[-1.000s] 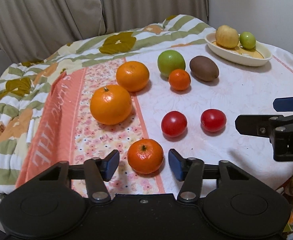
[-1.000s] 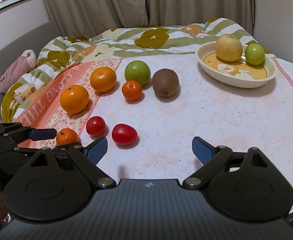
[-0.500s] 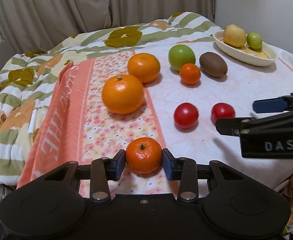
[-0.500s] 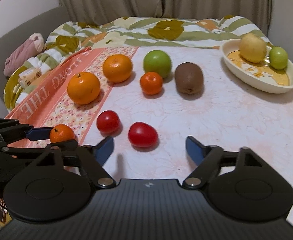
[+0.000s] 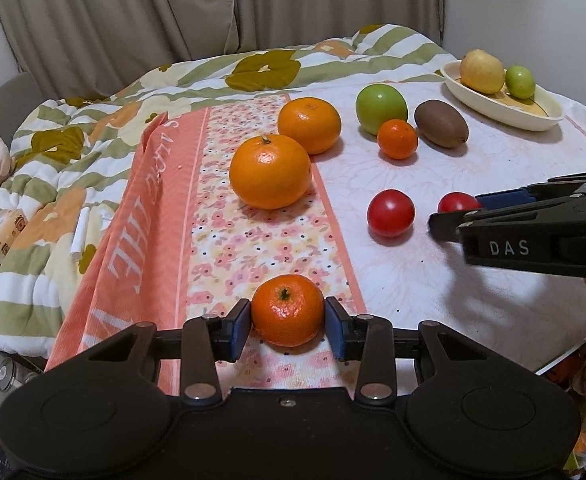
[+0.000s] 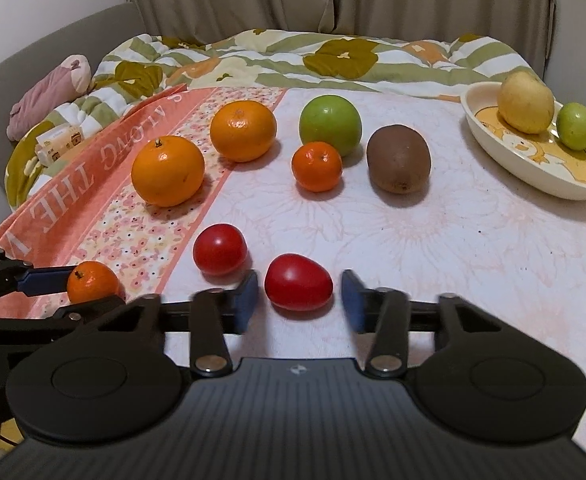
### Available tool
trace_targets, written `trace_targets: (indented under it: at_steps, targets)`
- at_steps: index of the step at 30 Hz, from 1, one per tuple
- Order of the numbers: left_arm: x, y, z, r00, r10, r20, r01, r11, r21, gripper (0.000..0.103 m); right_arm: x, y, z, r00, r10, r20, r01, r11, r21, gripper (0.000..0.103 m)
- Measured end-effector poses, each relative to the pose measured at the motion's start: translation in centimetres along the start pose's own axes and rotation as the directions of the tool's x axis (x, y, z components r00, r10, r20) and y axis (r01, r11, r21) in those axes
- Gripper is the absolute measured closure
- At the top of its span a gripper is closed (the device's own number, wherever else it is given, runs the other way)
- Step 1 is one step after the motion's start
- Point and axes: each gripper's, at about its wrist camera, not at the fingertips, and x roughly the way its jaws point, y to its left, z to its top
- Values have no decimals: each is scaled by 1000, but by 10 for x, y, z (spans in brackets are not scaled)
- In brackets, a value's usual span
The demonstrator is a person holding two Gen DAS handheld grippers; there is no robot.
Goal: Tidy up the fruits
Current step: 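Grasp the small tangerine with the left tool while the right tool grasps a red tomato, then carry the tangerine and red tomato over the duck bowl with both tools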
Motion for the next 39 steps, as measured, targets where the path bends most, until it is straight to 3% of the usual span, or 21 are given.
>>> trace_targets:
  at_steps: [12, 21, 39]
  targets:
    - [-12, -3, 12, 1000, 0, 22, 0, 1000, -16, 60, -14, -6, 8, 1000, -3, 19, 3, 1000, 4, 52]
    - [-34, -20, 42, 997, -32, 64, 33, 999, -9, 60, -53, -22, 29, 998, -18, 67, 16, 999, 28, 52]
    - [-62, -103, 128, 980, -142, 137, 139, 990, 30, 60, -125, -132, 75, 990, -102, 98, 91, 990, 105, 52]
